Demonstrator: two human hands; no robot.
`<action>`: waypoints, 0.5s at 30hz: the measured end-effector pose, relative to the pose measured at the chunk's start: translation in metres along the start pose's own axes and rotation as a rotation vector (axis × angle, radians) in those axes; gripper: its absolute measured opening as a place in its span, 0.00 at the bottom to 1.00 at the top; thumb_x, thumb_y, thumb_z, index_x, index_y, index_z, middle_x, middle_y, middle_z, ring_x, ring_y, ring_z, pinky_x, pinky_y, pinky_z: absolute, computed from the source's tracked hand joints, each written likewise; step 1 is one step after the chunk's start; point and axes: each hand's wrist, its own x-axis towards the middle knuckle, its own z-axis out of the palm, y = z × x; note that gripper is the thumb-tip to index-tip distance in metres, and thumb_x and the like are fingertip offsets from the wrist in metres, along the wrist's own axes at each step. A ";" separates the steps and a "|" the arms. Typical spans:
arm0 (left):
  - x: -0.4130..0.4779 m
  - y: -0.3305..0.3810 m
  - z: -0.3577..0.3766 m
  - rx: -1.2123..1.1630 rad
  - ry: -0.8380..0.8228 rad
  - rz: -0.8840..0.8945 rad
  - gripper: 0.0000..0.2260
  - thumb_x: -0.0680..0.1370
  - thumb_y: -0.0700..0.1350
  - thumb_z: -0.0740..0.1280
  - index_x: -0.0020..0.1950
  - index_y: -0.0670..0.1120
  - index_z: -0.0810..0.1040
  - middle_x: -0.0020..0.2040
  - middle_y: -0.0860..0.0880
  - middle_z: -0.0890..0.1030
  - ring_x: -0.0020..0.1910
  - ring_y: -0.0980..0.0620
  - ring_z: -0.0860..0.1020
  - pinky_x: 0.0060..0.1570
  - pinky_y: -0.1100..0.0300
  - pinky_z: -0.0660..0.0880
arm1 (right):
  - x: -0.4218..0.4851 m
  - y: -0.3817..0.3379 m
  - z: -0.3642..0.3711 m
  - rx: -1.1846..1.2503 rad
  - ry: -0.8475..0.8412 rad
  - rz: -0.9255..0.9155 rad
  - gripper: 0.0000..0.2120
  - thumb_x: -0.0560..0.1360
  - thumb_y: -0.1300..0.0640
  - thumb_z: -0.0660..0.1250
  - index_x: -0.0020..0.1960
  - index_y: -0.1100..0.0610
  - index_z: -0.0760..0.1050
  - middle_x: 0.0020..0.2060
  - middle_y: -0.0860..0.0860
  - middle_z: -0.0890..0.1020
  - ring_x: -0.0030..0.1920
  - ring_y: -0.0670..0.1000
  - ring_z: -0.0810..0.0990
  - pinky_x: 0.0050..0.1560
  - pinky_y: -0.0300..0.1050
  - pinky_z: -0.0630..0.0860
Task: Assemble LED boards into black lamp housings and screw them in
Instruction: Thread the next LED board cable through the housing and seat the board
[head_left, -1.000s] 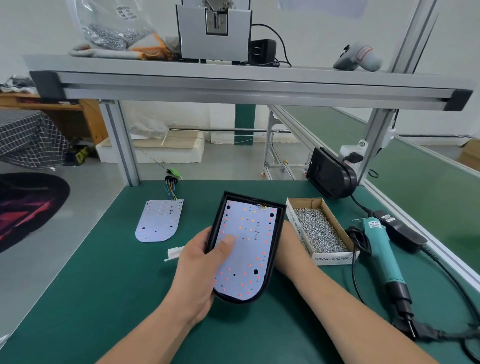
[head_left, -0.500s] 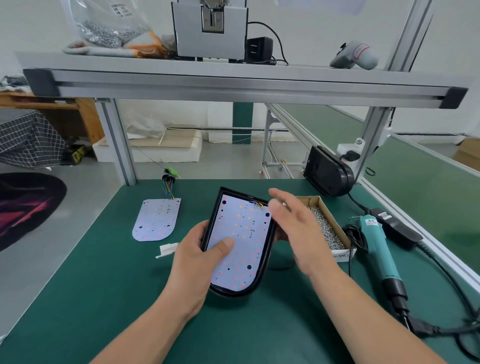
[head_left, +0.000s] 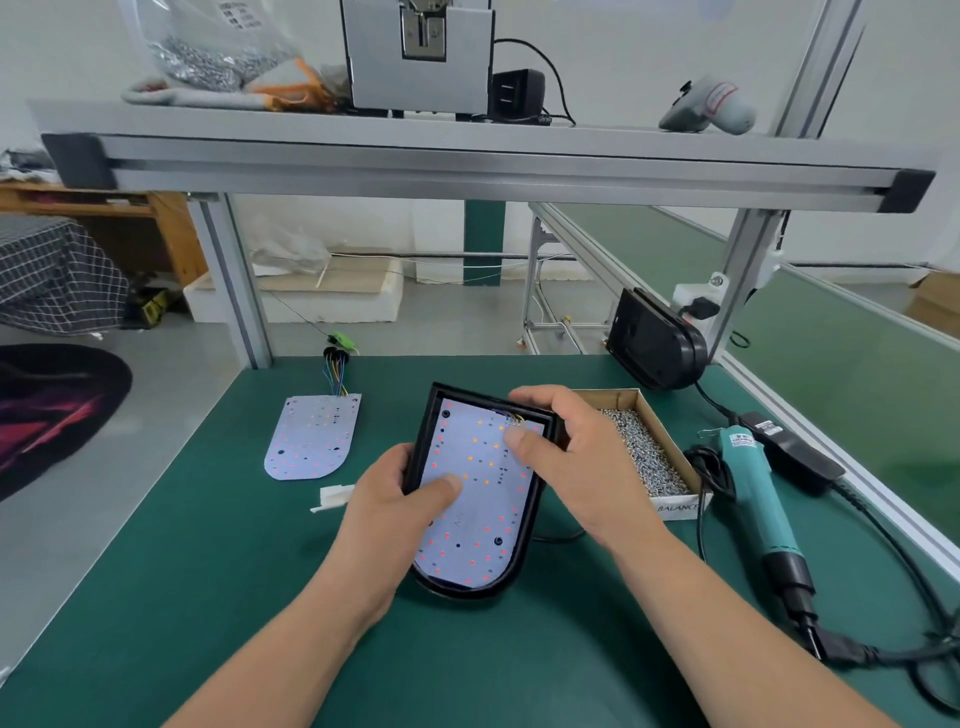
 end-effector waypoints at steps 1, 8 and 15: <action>0.001 0.001 -0.001 -0.012 -0.008 -0.007 0.18 0.71 0.47 0.72 0.61 0.45 0.81 0.55 0.46 0.88 0.56 0.40 0.86 0.60 0.36 0.81 | -0.001 -0.001 0.001 -0.004 -0.029 0.004 0.21 0.74 0.55 0.73 0.64 0.39 0.78 0.57 0.39 0.85 0.58 0.44 0.83 0.57 0.39 0.77; -0.004 0.000 0.003 -0.089 -0.048 0.009 0.17 0.75 0.51 0.74 0.61 0.48 0.82 0.56 0.48 0.88 0.55 0.46 0.87 0.49 0.52 0.86 | -0.002 -0.001 0.006 0.018 -0.107 0.026 0.24 0.73 0.58 0.71 0.65 0.39 0.76 0.56 0.41 0.84 0.55 0.46 0.83 0.58 0.43 0.80; -0.004 -0.002 0.006 -0.094 0.048 0.028 0.12 0.74 0.52 0.75 0.57 0.51 0.85 0.54 0.48 0.89 0.53 0.45 0.88 0.54 0.45 0.83 | -0.006 -0.006 0.013 -0.062 0.061 0.077 0.14 0.73 0.45 0.73 0.58 0.41 0.78 0.48 0.43 0.86 0.49 0.46 0.84 0.55 0.51 0.81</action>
